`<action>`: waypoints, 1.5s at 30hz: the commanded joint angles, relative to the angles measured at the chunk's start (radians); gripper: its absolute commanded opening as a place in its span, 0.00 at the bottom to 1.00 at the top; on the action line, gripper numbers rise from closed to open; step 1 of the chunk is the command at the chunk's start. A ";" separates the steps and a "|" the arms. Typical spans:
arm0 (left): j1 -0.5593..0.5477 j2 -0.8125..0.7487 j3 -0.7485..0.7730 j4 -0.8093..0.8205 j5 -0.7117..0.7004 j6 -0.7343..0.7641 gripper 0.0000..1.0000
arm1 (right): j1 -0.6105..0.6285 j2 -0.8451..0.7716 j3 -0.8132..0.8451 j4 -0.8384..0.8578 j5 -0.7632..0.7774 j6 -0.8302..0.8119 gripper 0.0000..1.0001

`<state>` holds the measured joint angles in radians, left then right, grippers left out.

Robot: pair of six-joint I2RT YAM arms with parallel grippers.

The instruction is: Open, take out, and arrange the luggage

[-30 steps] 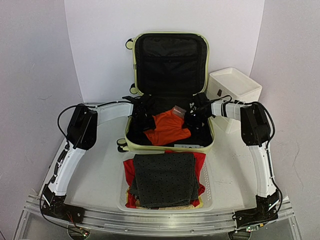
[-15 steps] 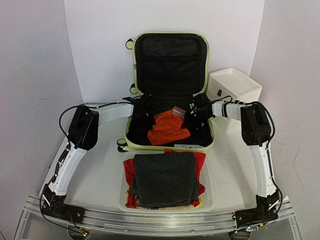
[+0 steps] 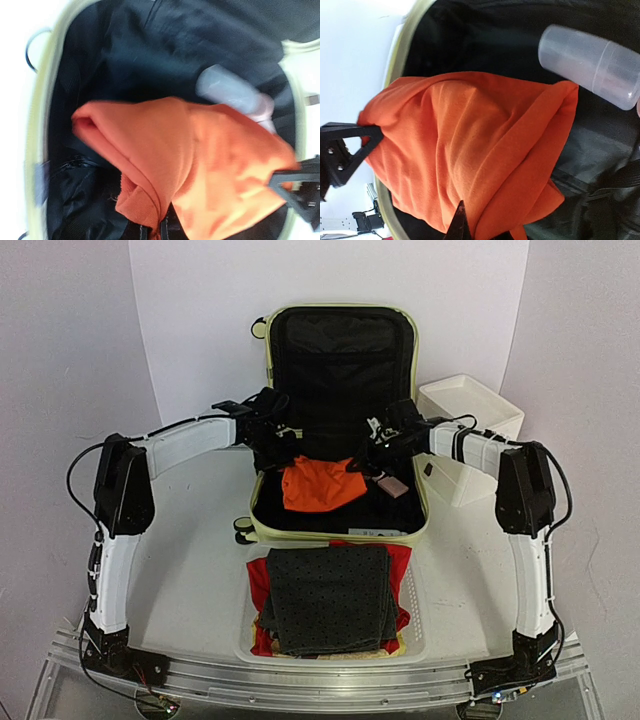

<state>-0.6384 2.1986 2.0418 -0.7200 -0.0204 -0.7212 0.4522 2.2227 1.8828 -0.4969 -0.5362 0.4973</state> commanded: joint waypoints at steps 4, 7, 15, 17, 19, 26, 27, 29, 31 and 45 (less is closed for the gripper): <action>0.003 -0.201 -0.068 0.047 0.017 0.045 0.00 | 0.052 -0.166 0.054 -0.002 -0.007 -0.015 0.00; 0.003 -0.278 -0.114 0.048 0.052 0.040 0.00 | 0.063 -0.235 0.019 -0.014 0.005 -0.004 0.00; -0.003 -0.483 -0.249 0.030 0.212 -0.006 0.00 | 0.129 -0.450 -0.142 -0.045 0.027 0.059 0.00; -0.012 -0.554 -0.306 -0.002 0.236 -0.019 0.00 | 0.158 -0.537 -0.199 -0.077 0.052 0.070 0.00; -0.029 -0.628 -0.361 -0.033 0.240 -0.030 0.00 | 0.191 -0.618 -0.266 -0.104 0.087 0.079 0.00; -0.141 -0.815 -0.539 -0.058 0.295 -0.079 0.00 | 0.330 -0.855 -0.545 -0.126 0.168 0.194 0.00; -0.164 -0.833 -0.563 -0.058 0.296 -0.083 0.00 | 0.357 -0.887 -0.588 -0.121 0.198 0.217 0.00; -0.202 -0.869 -0.622 -0.057 0.299 -0.100 0.00 | 0.417 -0.956 -0.678 -0.107 0.248 0.273 0.00; -0.238 -0.904 -0.712 -0.053 0.293 -0.134 0.00 | 0.476 -1.013 -0.773 -0.086 0.288 0.342 0.00; -0.428 -0.895 -1.164 0.219 0.175 -0.187 0.00 | 0.752 -1.073 -1.151 0.042 0.568 0.586 0.39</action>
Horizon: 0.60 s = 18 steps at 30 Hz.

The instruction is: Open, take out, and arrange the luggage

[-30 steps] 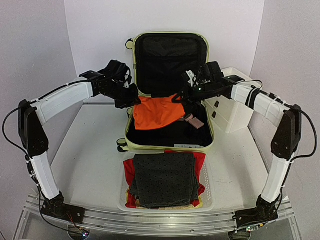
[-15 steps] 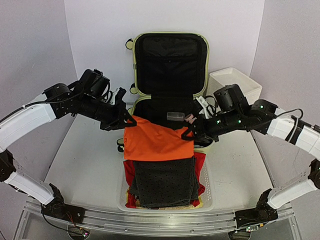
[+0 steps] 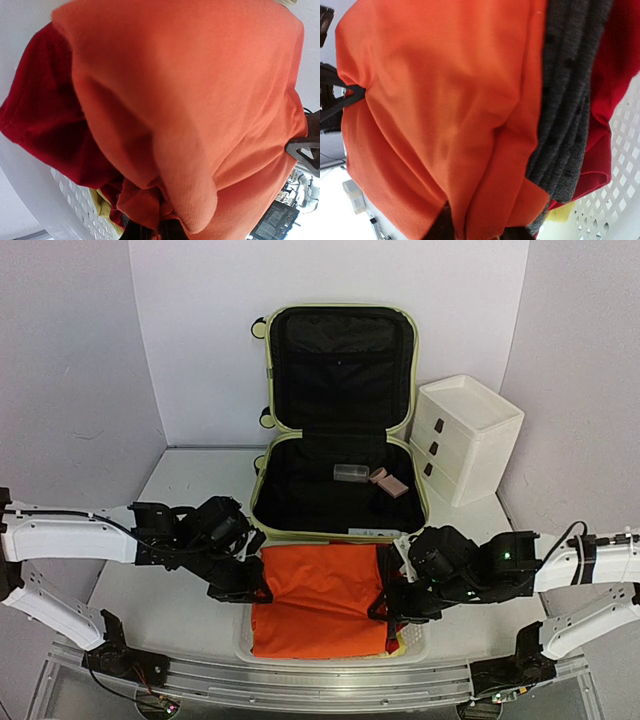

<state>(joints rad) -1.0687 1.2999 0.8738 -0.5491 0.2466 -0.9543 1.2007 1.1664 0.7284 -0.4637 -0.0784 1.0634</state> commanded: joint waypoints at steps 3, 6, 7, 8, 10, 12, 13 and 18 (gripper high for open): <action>-0.003 -0.007 0.007 0.044 -0.086 0.050 0.06 | 0.005 -0.060 0.024 -0.023 0.150 -0.004 0.54; -0.007 -0.007 0.037 -0.024 -0.139 0.042 0.34 | 0.004 -0.098 0.080 -0.078 0.208 -0.038 0.61; -0.007 -0.007 0.059 -0.070 -0.162 0.045 0.41 | 0.004 -0.100 0.112 -0.111 0.224 -0.047 0.61; -0.006 -0.012 0.084 -0.115 -0.188 0.051 0.46 | 0.004 -0.098 0.143 -0.148 0.235 -0.055 0.62; -0.008 -0.042 0.116 -0.194 -0.251 0.057 0.54 | 0.004 -0.085 0.201 -0.218 0.252 -0.075 0.64; -0.008 -0.094 0.126 -0.235 -0.309 0.058 0.65 | 0.004 -0.059 0.248 -0.279 0.274 -0.104 0.66; -0.008 -0.112 0.130 -0.247 -0.325 0.058 0.67 | 0.003 -0.046 0.269 -0.302 0.286 -0.123 0.66; -0.007 -0.139 0.145 -0.331 -0.391 0.060 0.62 | 0.003 0.029 0.347 -0.372 0.324 -0.169 0.62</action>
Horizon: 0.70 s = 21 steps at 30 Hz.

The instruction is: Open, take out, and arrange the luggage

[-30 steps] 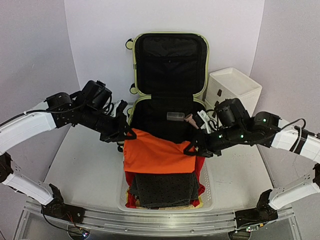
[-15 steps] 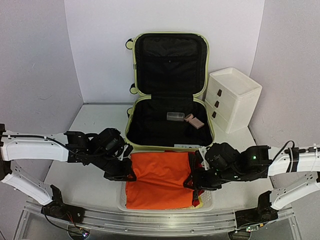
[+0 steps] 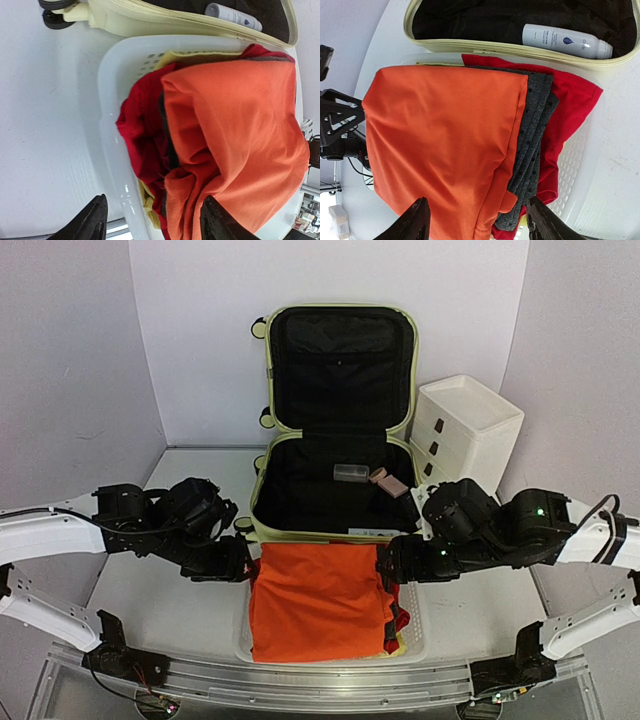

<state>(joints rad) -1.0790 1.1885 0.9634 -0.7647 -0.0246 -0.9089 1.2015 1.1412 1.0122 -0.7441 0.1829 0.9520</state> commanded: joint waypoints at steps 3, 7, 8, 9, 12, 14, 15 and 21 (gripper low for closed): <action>0.004 -0.023 0.067 -0.134 -0.087 0.074 0.55 | 0.001 0.105 0.098 -0.085 0.020 -0.085 0.45; 0.003 -0.045 0.126 -0.108 0.060 0.167 0.30 | 0.002 0.147 0.141 -0.035 -0.083 -0.139 0.23; 0.004 -0.059 0.139 -0.077 0.109 0.195 0.25 | 0.001 0.144 0.136 -0.006 -0.115 -0.148 0.19; 0.003 -0.074 0.142 -0.042 0.152 0.207 0.23 | 0.002 0.139 0.125 0.033 -0.154 -0.156 0.14; 0.003 -0.126 0.101 0.132 0.298 0.217 0.13 | 0.002 0.121 0.060 0.202 -0.332 -0.165 0.04; 0.002 -0.125 0.059 0.225 0.372 0.196 0.03 | 0.001 0.119 -0.012 0.360 -0.458 -0.142 0.00; 0.002 -0.112 0.039 0.268 0.405 0.189 0.00 | 0.001 0.124 -0.054 0.490 -0.522 -0.124 0.00; 0.002 -0.022 -0.117 0.516 0.530 0.119 0.00 | 0.002 0.183 -0.249 0.835 -0.608 -0.017 0.00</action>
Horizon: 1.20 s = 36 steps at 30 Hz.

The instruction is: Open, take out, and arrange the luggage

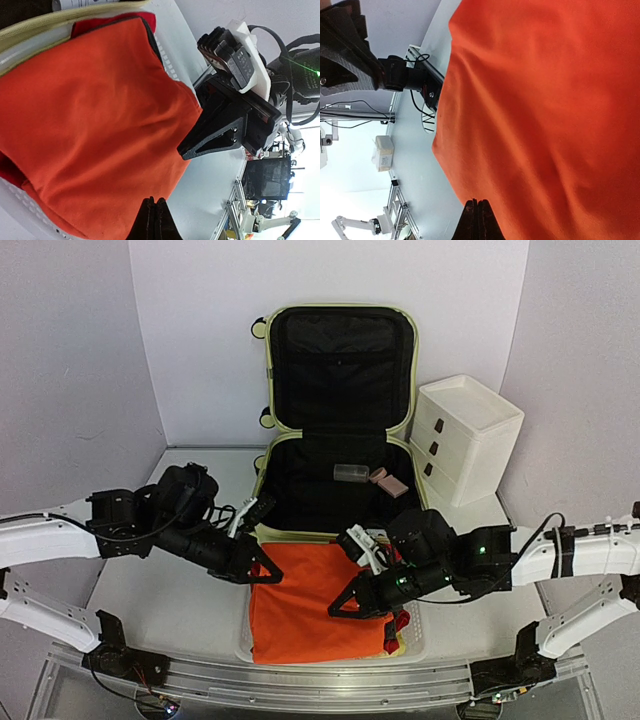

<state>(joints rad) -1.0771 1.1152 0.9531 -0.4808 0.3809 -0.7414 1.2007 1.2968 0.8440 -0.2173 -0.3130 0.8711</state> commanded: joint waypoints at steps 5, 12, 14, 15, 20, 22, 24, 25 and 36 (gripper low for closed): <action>0.000 0.148 -0.213 0.278 0.055 -0.049 0.00 | -0.032 0.102 -0.212 0.416 -0.094 0.090 0.00; -0.007 0.295 -0.197 0.253 0.041 -0.022 0.00 | -0.087 0.187 -0.332 0.572 -0.132 0.140 0.00; -0.013 0.254 -0.171 0.211 0.015 -0.004 0.00 | -0.087 0.159 -0.306 0.544 -0.152 0.122 0.00; -0.014 0.227 -0.154 0.185 -0.004 0.006 0.00 | -0.087 0.137 -0.283 0.487 -0.153 0.100 0.00; -0.013 0.131 -0.031 0.028 -0.079 0.062 0.02 | -0.089 -0.001 -0.116 0.233 -0.074 -0.034 0.00; -0.012 0.125 0.017 -0.002 -0.105 0.073 0.03 | -0.104 -0.018 -0.052 0.164 -0.061 -0.075 0.00; -0.009 0.133 0.063 -0.023 -0.142 0.071 0.04 | -0.131 -0.007 0.007 0.121 -0.063 -0.104 0.00; -0.002 0.144 0.080 -0.035 -0.163 0.064 0.04 | -0.146 0.004 0.032 0.107 -0.064 -0.113 0.00; 0.033 0.449 0.073 -0.060 -0.361 0.058 0.00 | -0.254 0.303 0.008 0.120 0.081 -0.145 0.00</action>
<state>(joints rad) -1.0504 1.4433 1.0447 -0.4980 0.1390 -0.7063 0.9649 1.5043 0.8848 -0.0578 -0.3264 0.7643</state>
